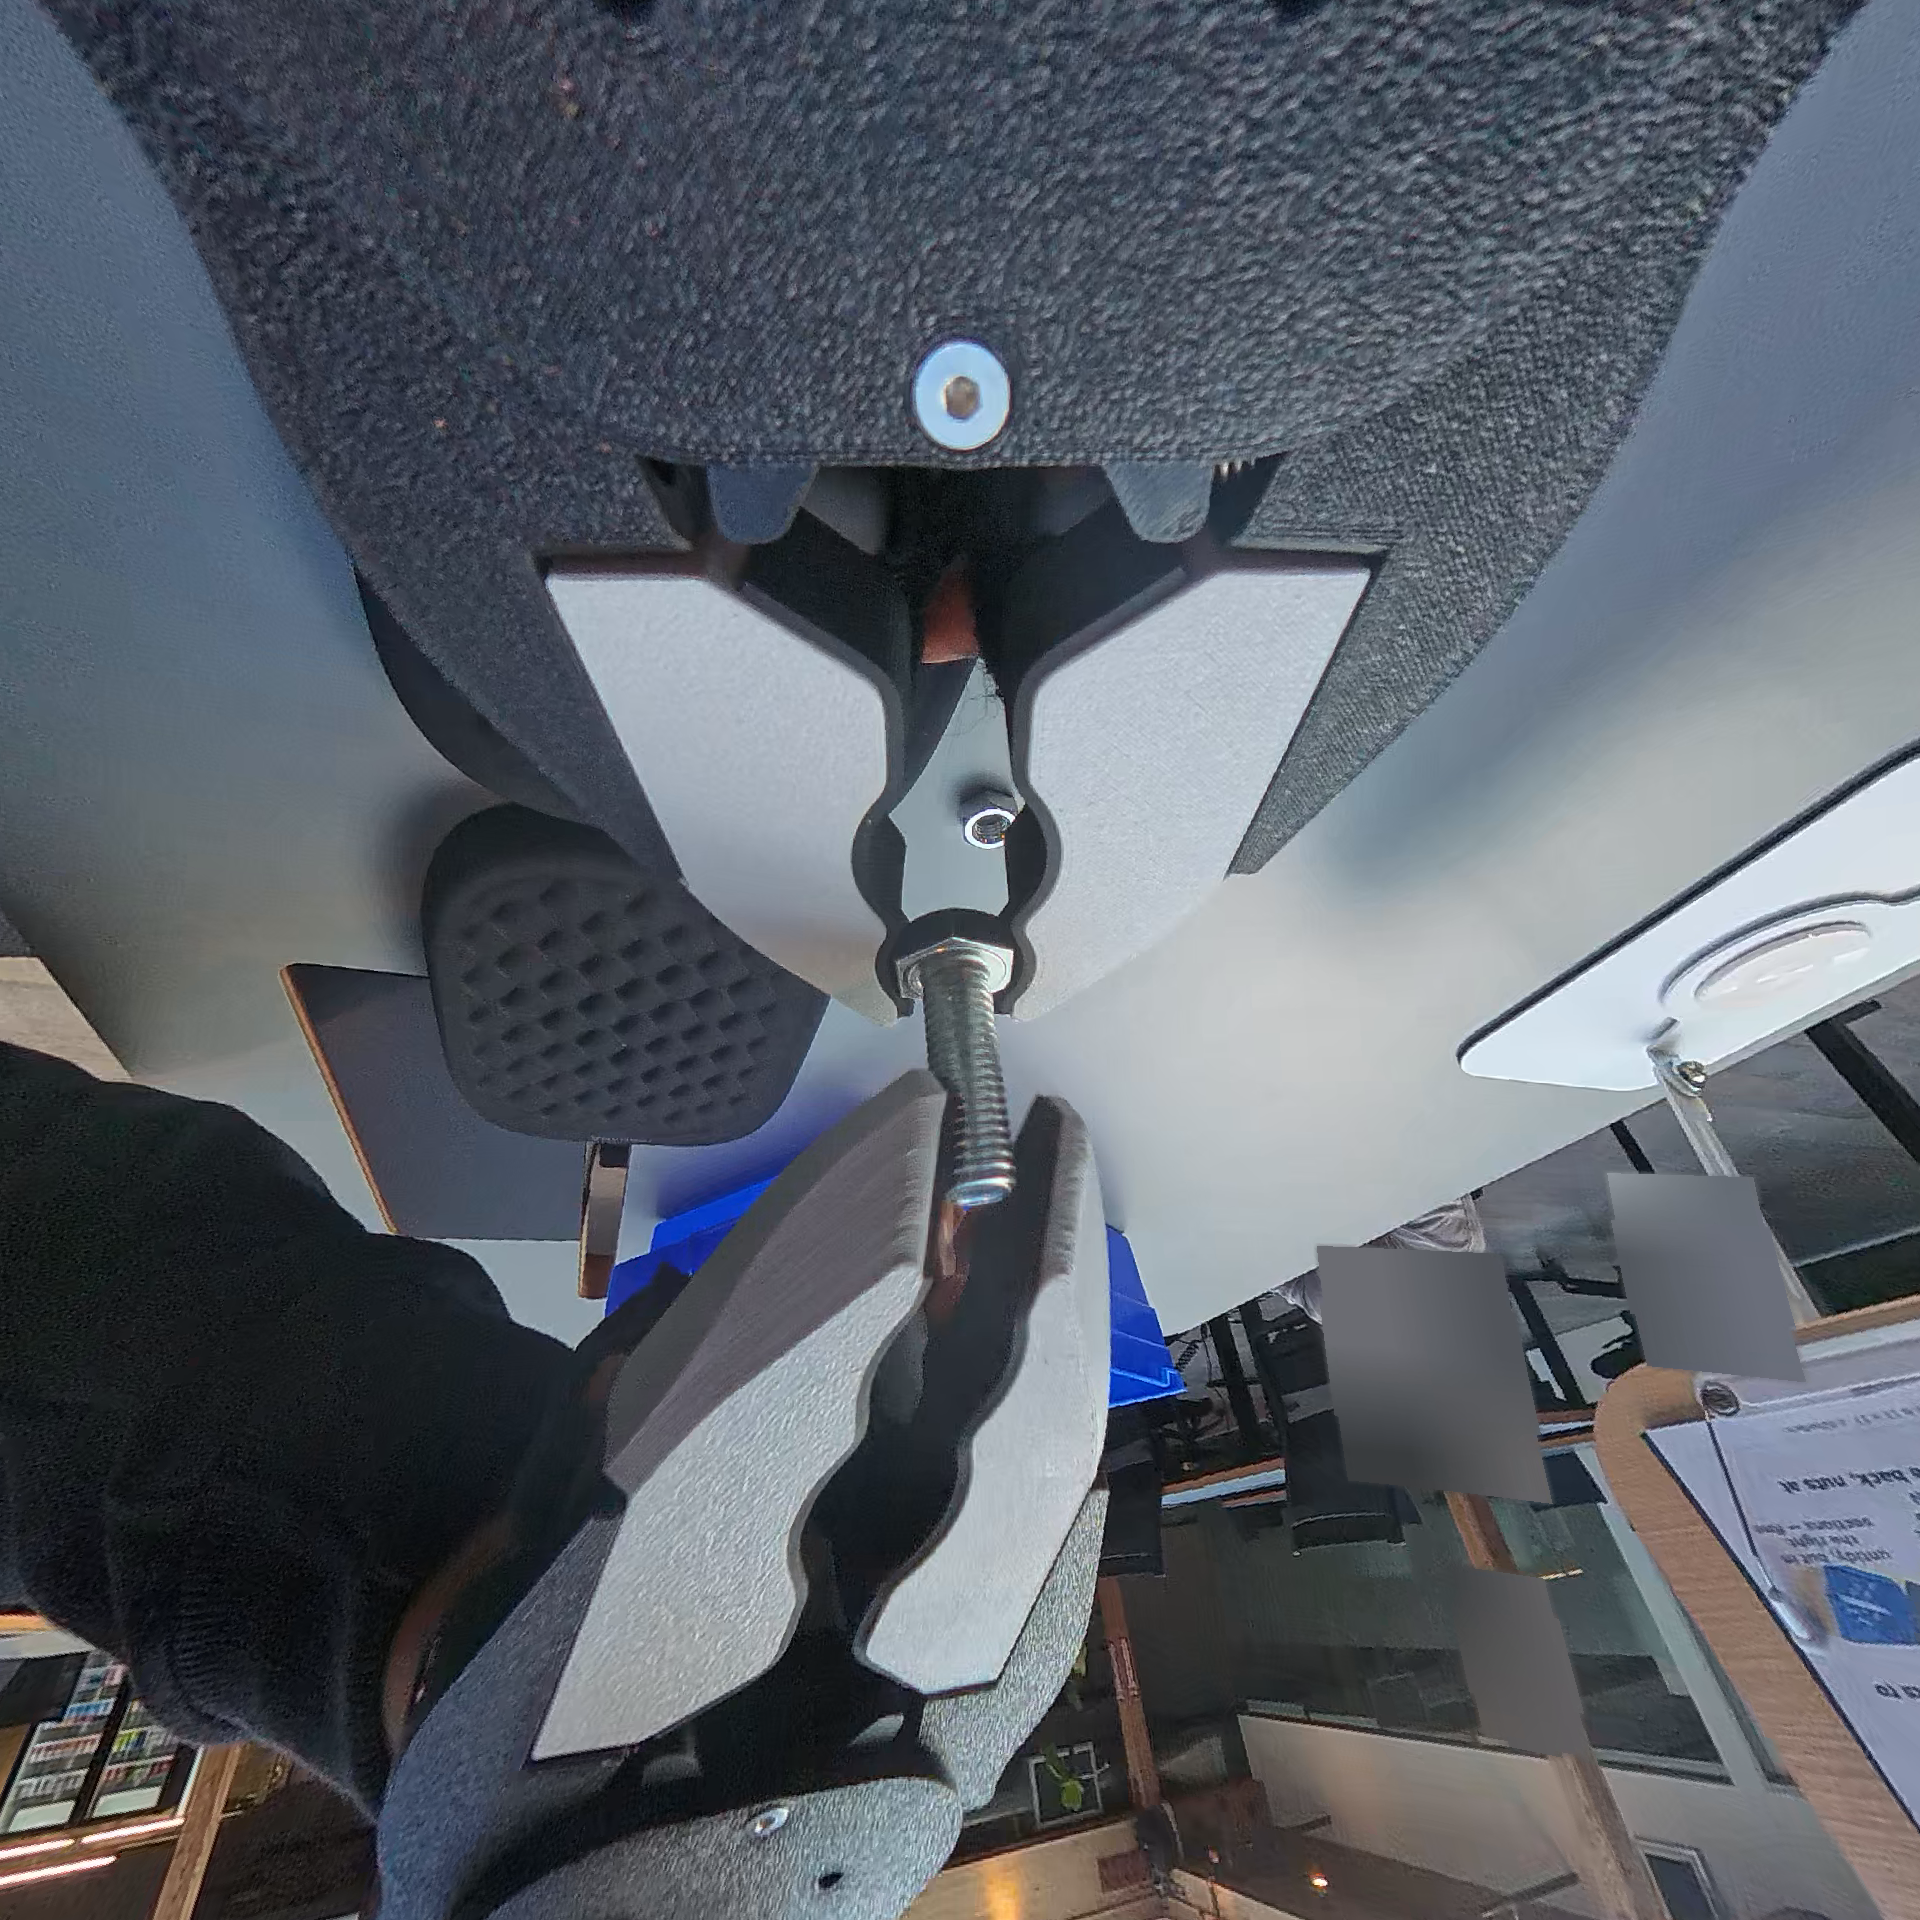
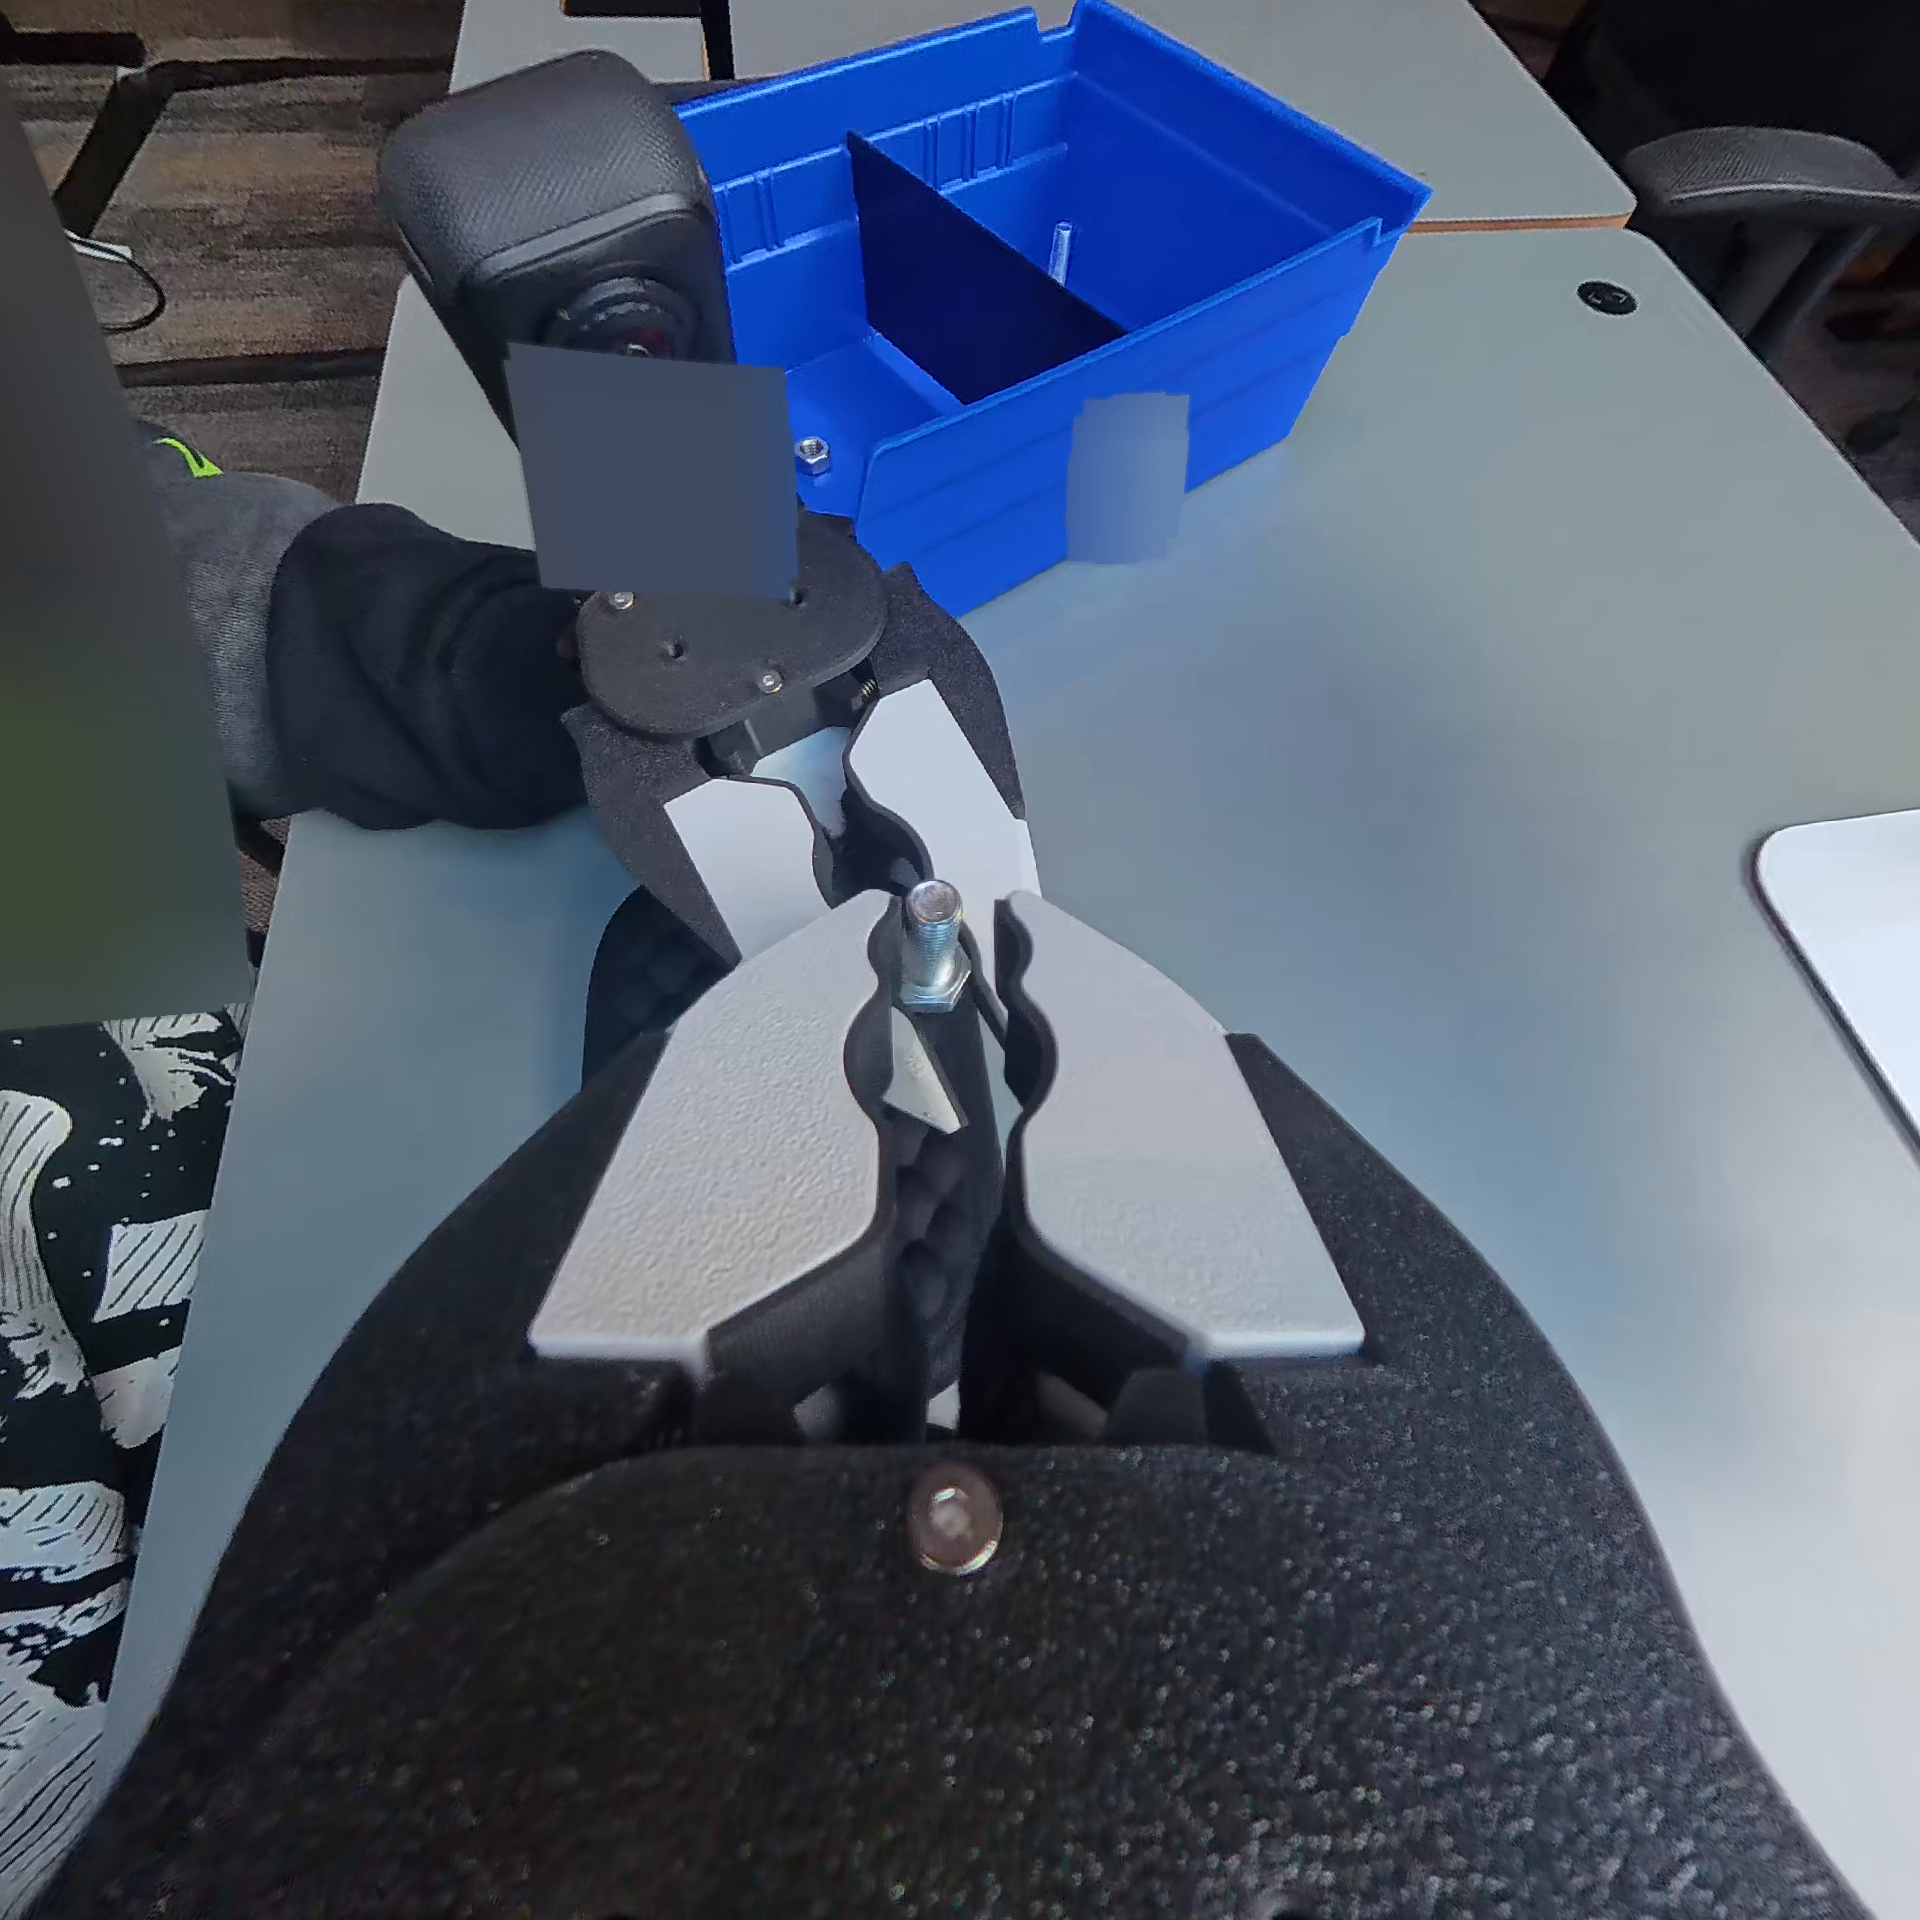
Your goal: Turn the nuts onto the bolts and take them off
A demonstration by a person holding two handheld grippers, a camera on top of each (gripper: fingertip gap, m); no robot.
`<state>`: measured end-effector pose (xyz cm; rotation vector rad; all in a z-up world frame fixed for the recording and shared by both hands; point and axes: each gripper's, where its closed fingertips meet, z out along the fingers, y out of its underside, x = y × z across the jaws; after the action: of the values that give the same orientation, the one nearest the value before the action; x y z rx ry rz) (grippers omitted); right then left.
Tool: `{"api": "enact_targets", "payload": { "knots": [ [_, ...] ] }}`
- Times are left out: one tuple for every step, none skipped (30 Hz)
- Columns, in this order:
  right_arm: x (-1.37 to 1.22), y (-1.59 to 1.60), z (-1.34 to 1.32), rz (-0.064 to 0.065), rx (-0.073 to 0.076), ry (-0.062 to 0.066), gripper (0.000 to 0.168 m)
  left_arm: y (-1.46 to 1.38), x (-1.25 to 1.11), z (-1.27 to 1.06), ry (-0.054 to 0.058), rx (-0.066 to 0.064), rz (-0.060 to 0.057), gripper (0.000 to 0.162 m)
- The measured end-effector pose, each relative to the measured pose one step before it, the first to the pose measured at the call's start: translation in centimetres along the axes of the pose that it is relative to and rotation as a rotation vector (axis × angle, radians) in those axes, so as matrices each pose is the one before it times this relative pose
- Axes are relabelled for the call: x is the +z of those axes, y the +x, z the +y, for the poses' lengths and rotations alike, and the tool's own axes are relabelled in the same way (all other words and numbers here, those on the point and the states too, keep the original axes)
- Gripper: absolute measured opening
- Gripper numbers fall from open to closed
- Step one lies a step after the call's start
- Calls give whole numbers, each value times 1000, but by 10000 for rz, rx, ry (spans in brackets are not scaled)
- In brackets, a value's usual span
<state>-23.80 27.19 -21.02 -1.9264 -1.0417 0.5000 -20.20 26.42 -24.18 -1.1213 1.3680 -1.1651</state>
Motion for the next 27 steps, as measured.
{"api": "enact_targets", "payload": {
  "knots": [
    [-350,156,-133,33,-66,92,20,-49,-44,24,-11,-109,31,15],
    [-511,256,-141,55,-33,101,26,-139,-107,-97,73,-110,-22,15],
    [-592,380,-6,88,-3,48,29,-114,-157,-181,127,-150,32,15],
    [-586,377,398,24,-35,-151,31,-133,-194,-200,158,-200,54,14],
    [-412,463,1048,6,-161,-450,33,-128,-224,-213,152,-205,75,14],
    [-136,468,1690,-70,-260,-728,38,-166,-233,-138,77,-158,34,15],
    [218,378,2037,-165,-221,-860,43,-198,-207,-151,58,-89,-20,14],
    [528,414,2011,-116,-121,-861,46,-77,-172,-158,45,-34,14,14],
    [794,334,1772,-110,-97,-788,46,15,-108,-123,2,31,27,14],
    [953,190,1367,-127,-126,-646,45,45,-58,-29,-55,81,9,14],
    [982,-73,976,-233,-177,-524,45,88,-3,62,-80,92,24,15],
    [879,-176,647,-258,-190,-425,45,148,51,105,-76,73,55,15],
    [721,-38,360,-152,-163,-337,45,132,89,117,-63,42,44,14],
    [556,134,141,-45,-124,-254,43,135,98,161,-91,38,54,14],
    [412,280,-12,29,-77,-173,41,77,93,200,-115,69,20,14],
    [316,309,-103,37,-41,-124,39,39,91,200,-110,96,-10,14],
    [290,238,-115,-11,-35,-100,37,91,77,159,-87,81,26,14],
    [270,132,-117,-60,-60,-101,37,104,56,42,-25,46,35,14],
    [249,17,-71,-101,-84,-112,35,80,36,-36,17,1,34,14],
    [236,-40,-40,-107,-91,-127,35,57,7,-9,0,-15,45,14],
    [237,-28,-29,-68,-95,-123,35,3,-10,5,-11,-5,8,14],
    [219,-17,-11,-50,-85,-117,34,-26,-11,-3,5,-12,-5,14],
    [205,-32,28,-63,-58,-116,33,-26,-9,-11,12,-34,-2,14],
    [187,1,34,-49,-42,-101,31,28,-9,-7,7,-16,34,15],
    [179,12,1,-32,-49,-55,28,-2,-12,-11,2,-6,9,15],
    [76,-74,-116,-100,-47,34,22,14,9,1,-1,-3,11,14],
    [4,114,-115,33,-4,62,18,64,10,9,-16,1,38,14]
  ]
}}
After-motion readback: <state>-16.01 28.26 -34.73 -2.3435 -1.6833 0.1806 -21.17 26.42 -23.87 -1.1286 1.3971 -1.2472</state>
